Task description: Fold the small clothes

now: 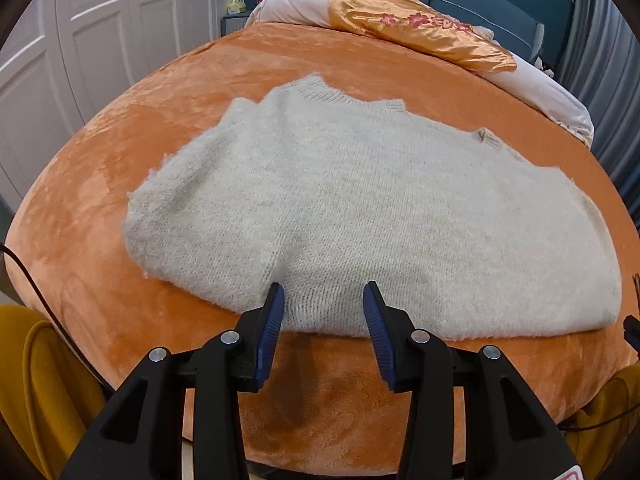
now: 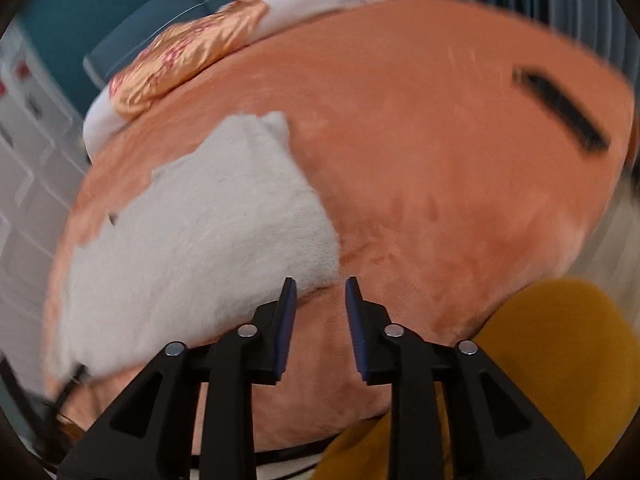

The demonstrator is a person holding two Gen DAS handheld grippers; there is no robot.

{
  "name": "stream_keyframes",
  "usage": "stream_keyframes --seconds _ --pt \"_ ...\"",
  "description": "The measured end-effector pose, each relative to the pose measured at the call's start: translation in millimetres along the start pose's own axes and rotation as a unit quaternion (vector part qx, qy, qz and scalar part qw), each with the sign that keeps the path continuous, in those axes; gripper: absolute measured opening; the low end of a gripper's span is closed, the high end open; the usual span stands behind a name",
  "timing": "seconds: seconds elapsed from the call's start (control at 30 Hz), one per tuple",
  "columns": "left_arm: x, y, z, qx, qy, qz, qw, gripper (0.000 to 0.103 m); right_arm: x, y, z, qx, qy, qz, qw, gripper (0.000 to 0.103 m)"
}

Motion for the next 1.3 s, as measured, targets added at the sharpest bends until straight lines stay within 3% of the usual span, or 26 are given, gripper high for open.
stream_keyframes --seconds 0.1,0.17,0.27,0.3,0.37,0.5,0.53,0.6,0.67,0.7,0.77,0.87,0.97,1.07,1.13,1.3 --pt "1 0 1 -0.003 -0.001 -0.003 1.0 0.043 -7 3 14 0.025 0.016 0.01 1.0 0.029" --pt "3 0 0 -0.005 -0.005 -0.008 0.9999 0.043 -7 7 18 0.02 0.013 0.003 1.0 0.031" --pt "5 0 0 -0.007 -0.012 -0.014 0.9998 0.043 -3 17 21 0.001 0.009 -0.004 1.0 0.044" --pt "5 0 0 -0.007 -0.011 -0.014 0.9998 0.043 0 19 23 0.004 0.011 -0.004 1.0 0.043" --pt "5 0 1 -0.007 -0.006 -0.01 0.9999 0.043 4 20 22 0.019 0.038 -0.026 0.999 0.01" --pt "5 -1 1 -0.007 -0.002 -0.009 0.9999 0.043 34 18 -38 -0.071 0.075 -0.096 0.99 0.008" --pt "5 -1 2 -0.006 0.0 -0.01 0.9999 0.043 40 17 -51 -0.091 0.068 -0.113 0.987 0.008" --pt "5 -1 4 -0.005 0.006 -0.009 0.9999 0.043 38 19 -44 -0.09 0.023 -0.127 0.988 0.008" --pt "3 -1 5 -0.005 0.013 -0.006 0.9999 0.043 12 19 5 -0.008 -0.066 -0.112 0.991 0.008" --pt "3 -1 5 -0.004 0.014 -0.005 0.9999 0.043 1 16 25 0.038 -0.069 -0.084 0.993 0.008" --pt "6 -1 2 -0.003 0.006 -0.009 0.9999 0.043 8 19 10 0.01 -0.069 -0.085 0.994 0.01" --pt "18 1 -13 -0.008 -0.004 -0.035 0.9993 0.043 31 15 -31 -0.069 -0.115 -0.118 0.984 0.012" --pt "41 7 -33 -0.029 -0.003 -0.069 0.9972 0.048 65 -3 -52 -0.095 -0.086 -0.163 0.978 0.012" --pt "71 13 -44 -0.038 0.006 -0.114 0.9927 0.06 120 -36 -45 -0.066 -0.029 -0.229 0.971 0.012" --pt "92 17 -43 -0.036 0.014 -0.145 0.9887 0.062 156 -57 -28 -0.046 -0.005 -0.269 0.962 0.012" --pt "129 20 -20 0.006 -0.009 -0.202 0.9794 0.062 231 -96 11 -0.002 0.034 -0.327 0.944 0.012"
Point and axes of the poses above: each gripper's, at about its wrist camera, not at the fingertips, and z roughly the way its jaws point, x to its left, y to its top, the point moved 6 cm from there along z, roughly the way its jaws point, and after that the axes turned 12 degrees about x, right-handed, at the moved point
